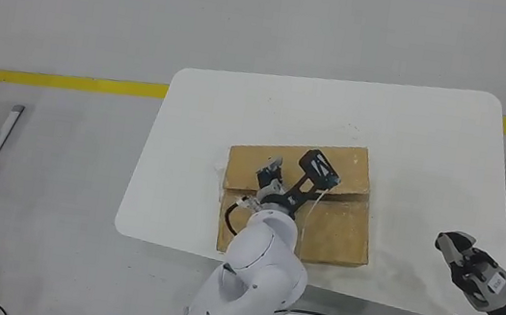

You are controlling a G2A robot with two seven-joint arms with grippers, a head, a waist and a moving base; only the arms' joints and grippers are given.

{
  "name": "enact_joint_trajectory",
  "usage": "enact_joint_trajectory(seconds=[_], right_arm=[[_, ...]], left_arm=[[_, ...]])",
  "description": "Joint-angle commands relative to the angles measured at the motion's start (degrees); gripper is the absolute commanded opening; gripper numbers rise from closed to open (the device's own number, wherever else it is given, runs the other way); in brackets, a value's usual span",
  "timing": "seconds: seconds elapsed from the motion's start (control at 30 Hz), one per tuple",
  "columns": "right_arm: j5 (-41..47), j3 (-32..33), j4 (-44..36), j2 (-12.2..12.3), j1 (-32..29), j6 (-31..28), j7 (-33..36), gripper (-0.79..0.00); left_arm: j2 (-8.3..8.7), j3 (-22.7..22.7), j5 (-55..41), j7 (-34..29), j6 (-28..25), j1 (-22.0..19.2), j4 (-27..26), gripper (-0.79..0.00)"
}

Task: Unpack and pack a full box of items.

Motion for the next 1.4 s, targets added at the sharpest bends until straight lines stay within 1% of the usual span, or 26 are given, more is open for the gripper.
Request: enact_joint_trajectory(seconds=[0.0, 0.1, 0.27, 0.47, 0.5, 0.53, 0.57, 0.63, 0.73, 0.83, 1.0, 1.03, 1.2, 1.37], right_arm=[[0.0, 0.0, 0.0, 0.0, 0.1, 0.1, 0.1, -0.785], [0.0, -0.1, 0.0, -0.1, 0.3, 0.2, 0.5, -0.785], [0.1, -0.2, 0.1, -0.2, 0.5, 0.5, 0.9, -0.785], [0.2, 0.0, 0.2, -0.4, 0.6, 0.6, 1.1, -0.785], [0.2, 0.0, 0.1, -0.4, 0.5, 0.6, 1.1, -0.785], [0.1, 0.0, 0.1, -0.4, 0.5, 0.7, 1.2, -0.785], [0.1, 0.0, 0.1, -0.5, 0.5, 0.7, 1.2, -0.785], [0.1, 0.0, 0.0, -0.5, 0.5, 0.6, 1.2, -0.785], [0.0, 0.1, -0.1, -0.6, 0.4, 0.5, 1.3, -0.785], [0.0, 0.2, -0.3, -0.7, 0.2, 0.4, 1.1, -0.785], [-0.1, 0.7, -0.7, -0.8, -0.4, 0.4, 0.9, -0.785], [-0.1, 0.9, -0.8, -0.8, -0.5, 0.4, 0.7, -0.785], [-0.1, 1.9, -0.8, -1.0, -1.6, 0.3, 0.0, -0.785], [0.0, 2.8, -0.8, -1.2, -2.5, 0.1, -0.5, -0.785]], left_arm=[[-0.04, 0.1, 0.6, 1.4, 0.5, 0.5, -0.2, -0.785], [-0.02, 0.3, 1.4, 3.7, -0.5, 0.9, -0.4, -0.785], [-0.05, 0.4, 2.0, 7.1, -0.8, 1.8, -0.8, -0.785], [-0.19, 1.0, 2.5, 10.4, -2.2, 2.2, -2.4, -0.785], [-0.23, 1.2, 2.9, 10.5, -2.5, 2.1, -2.4, -0.677], [-0.27, 1.3, 3.6, 10.6, -2.7, 1.8, -2.4, -0.406], [-0.33, 1.5, 4.1, 10.8, -2.6, 1.6, -2.2, 0.000], [-0.60, 1.5, 4.3, 10.9, -1.6, 0.9, -2.0, 0.000], [-1.16, 1.5, 5.3, 10.7, -0.1, -1.6, -1.2, 0.000], [-1.90, 1.7, 6.7, 10.1, 1.7, -5.2, 0.7, 0.000], [-3.50, 1.0, 4.2, 9.5, 5.1, -11.4, 4.7, 0.000], [-3.88, 0.2, 2.7, 8.7, 6.6, -12.6, 5.8, 0.000], [-5.29, -0.7, 1.2, 7.1, 9.0, -18.3, 13.2, 0.000], [-6.64, -0.1, 1.6, 5.8, 12.0, -22.4, 21.1, 0.000]])
